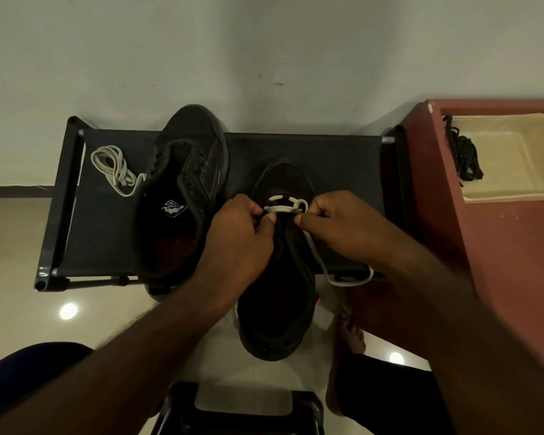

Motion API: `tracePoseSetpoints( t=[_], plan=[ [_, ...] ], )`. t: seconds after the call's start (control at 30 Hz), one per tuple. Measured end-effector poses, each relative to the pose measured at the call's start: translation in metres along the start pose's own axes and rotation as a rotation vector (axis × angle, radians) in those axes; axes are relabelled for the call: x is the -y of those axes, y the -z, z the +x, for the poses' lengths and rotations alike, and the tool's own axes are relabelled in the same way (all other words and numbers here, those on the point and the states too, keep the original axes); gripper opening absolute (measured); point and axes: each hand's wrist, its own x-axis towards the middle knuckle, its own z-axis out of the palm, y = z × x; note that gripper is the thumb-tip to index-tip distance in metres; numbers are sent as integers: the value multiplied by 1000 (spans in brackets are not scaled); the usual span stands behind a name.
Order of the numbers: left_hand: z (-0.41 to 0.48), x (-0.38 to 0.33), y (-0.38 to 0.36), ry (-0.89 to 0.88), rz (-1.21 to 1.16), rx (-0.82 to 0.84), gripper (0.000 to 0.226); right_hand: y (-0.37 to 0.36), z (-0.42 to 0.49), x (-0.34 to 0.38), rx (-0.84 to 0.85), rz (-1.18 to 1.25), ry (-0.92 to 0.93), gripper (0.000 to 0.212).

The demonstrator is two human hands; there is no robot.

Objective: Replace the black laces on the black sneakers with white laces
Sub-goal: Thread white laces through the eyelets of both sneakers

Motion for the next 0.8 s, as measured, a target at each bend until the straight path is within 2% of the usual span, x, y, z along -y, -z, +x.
tracePoseSetpoints(
  t=[0.1, 0.2, 0.27, 0.33, 0.43, 0.5, 0.63, 0.8],
  plan=[
    [0, -2, 1, 26, 12, 28, 14, 10, -2, -1, 38, 168, -78, 24],
    [1, -1, 2, 85, -36, 79, 15, 21, -5, 5, -12, 586, -122, 27],
    [1, 0, 2, 109, -73, 97, 15, 27, -7, 8, 39, 759, -161, 28],
    [1, 0, 2, 131, -105, 105, 12, 30, -8, 6, 77, 709, -216, 25],
    [0, 0, 3, 138, -120, 103, 10, 29, -7, -1, 85, 266, -294, 22],
    [0, -1, 3, 134, -94, 112, 19, 22, -7, -1, 100, 120, -317, 35],
    [0, -2, 3, 109, -68, 160, 30, 7, -3, 4, 54, 113, -223, 35],
    [4, -5, 8, 230, -305, 158, 29, 22, -6, 7, 114, 292, -268, 26]
  ],
)
